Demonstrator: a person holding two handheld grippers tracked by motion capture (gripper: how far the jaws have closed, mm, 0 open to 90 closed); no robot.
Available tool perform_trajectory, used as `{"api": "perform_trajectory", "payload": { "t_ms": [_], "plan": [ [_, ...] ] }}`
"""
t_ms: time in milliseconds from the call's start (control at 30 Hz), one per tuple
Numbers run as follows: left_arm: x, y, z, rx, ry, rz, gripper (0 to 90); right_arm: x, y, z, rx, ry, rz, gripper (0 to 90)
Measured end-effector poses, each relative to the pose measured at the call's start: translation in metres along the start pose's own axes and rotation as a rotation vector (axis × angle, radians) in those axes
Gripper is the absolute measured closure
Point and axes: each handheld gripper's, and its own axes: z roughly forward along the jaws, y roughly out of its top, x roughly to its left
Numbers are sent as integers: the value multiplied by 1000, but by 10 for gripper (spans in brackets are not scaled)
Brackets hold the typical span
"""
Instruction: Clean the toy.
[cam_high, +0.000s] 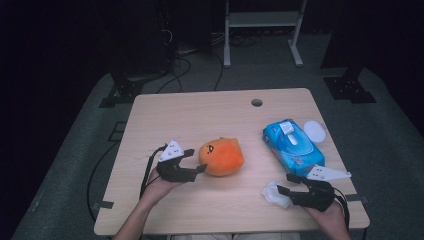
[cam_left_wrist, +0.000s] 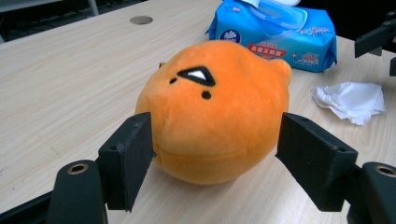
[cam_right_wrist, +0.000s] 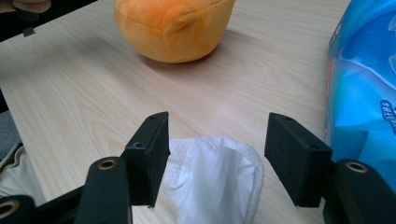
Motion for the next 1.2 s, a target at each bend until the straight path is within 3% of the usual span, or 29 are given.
{"api": "perform_trajectory", "payload": {
  "t_ms": [800, 1200],
  "plan": [
    [1, -21, -17, 13, 21, -30, 220, 0, 0, -2, -4, -2, 7, 387],
    [4, -38, -21, 31, 58, -60, 170, 1, -2, -2, -4, -1, 5, 382]
  ]
}}
